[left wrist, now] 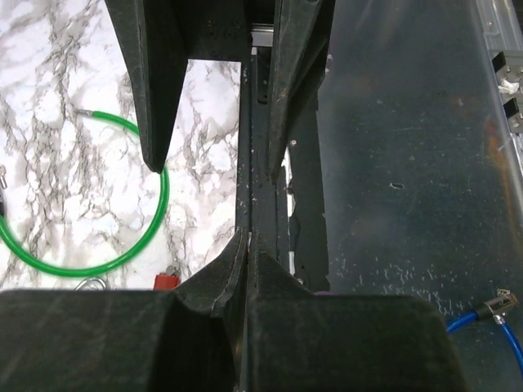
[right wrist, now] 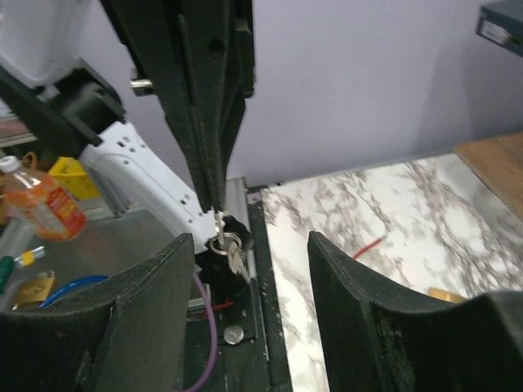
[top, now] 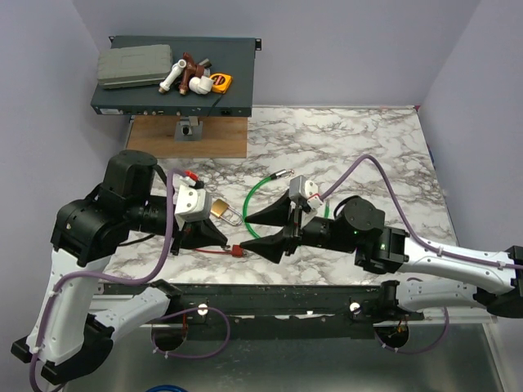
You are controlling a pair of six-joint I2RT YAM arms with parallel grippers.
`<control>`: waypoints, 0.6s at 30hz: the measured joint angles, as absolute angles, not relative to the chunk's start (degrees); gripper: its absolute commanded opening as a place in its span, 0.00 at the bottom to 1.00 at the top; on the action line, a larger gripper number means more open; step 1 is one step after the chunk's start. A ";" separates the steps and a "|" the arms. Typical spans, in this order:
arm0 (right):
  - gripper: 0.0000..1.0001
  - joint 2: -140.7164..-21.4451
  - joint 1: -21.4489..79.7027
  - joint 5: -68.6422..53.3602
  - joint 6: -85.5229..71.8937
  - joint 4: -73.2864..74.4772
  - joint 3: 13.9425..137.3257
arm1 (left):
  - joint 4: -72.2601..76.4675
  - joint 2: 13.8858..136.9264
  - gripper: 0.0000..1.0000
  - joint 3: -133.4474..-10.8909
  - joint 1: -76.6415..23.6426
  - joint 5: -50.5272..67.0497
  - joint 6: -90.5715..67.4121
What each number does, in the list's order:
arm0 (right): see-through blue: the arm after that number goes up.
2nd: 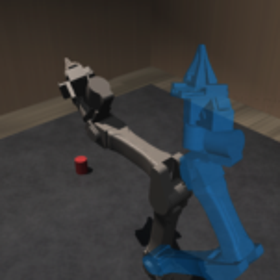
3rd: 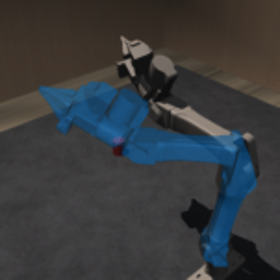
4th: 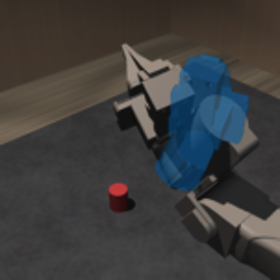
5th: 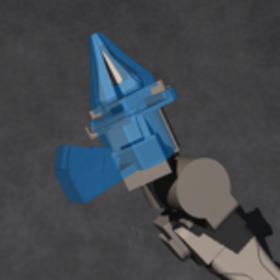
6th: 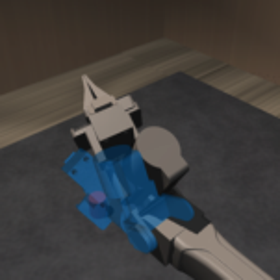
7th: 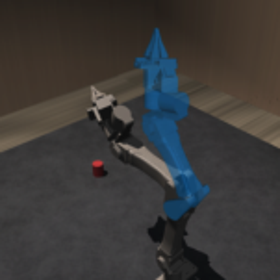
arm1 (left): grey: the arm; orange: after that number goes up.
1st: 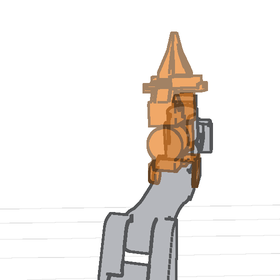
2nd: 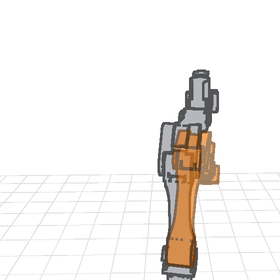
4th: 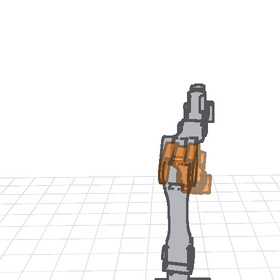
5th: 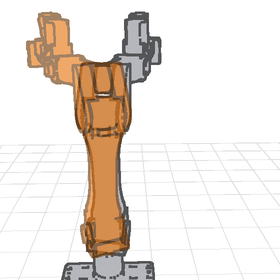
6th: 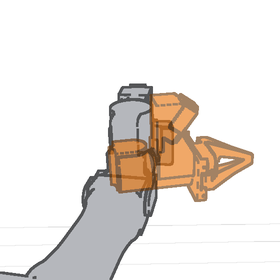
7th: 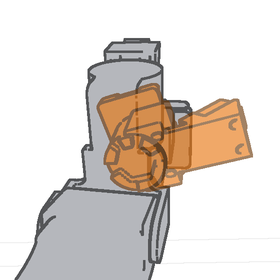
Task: Unlock with the key
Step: Pick up the key from the center of the board.
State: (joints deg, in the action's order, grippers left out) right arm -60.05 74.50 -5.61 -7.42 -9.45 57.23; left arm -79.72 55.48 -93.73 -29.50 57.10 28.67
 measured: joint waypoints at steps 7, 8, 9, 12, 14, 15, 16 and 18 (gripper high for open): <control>0.55 -62.65 74.13 -14.00 -8.60 -15.46 57.08 | -79.70 54.68 0.00 -93.76 -29.50 59.07 28.05; 0.54 -63.13 74.08 -14.76 -8.99 -16.01 56.90 | -79.70 54.70 0.00 -93.76 -29.50 59.18 27.90; 0.53 -63.55 74.00 -15.38 -9.28 -16.64 56.69 | -79.68 54.70 0.00 -93.76 -29.50 59.22 27.81; 0.50 -64.47 73.78 -16.78 -9.98 -17.74 56.29 | -79.57 54.65 0.00 -93.76 -29.50 59.31 27.55; 0.41 -64.95 73.76 -17.50 -10.33 -18.52 56.25 | -79.42 54.65 0.00 -93.76 -29.50 59.46 27.35; 0.38 -65.19 73.73 -17.74 -10.52 -18.92 56.25 | -79.40 54.65 0.00 -93.76 -29.50 59.53 27.16; 0.37 -65.45 73.65 -17.98 -10.57 -19.31 56.25 | -79.40 54.65 0.00 -93.76 -29.50 59.64 27.11; 0.36 -66.08 73.56 -18.63 -10.92 -20.12 56.25 | -79.37 54.65 0.00 -93.76 -29.50 59.72 26.89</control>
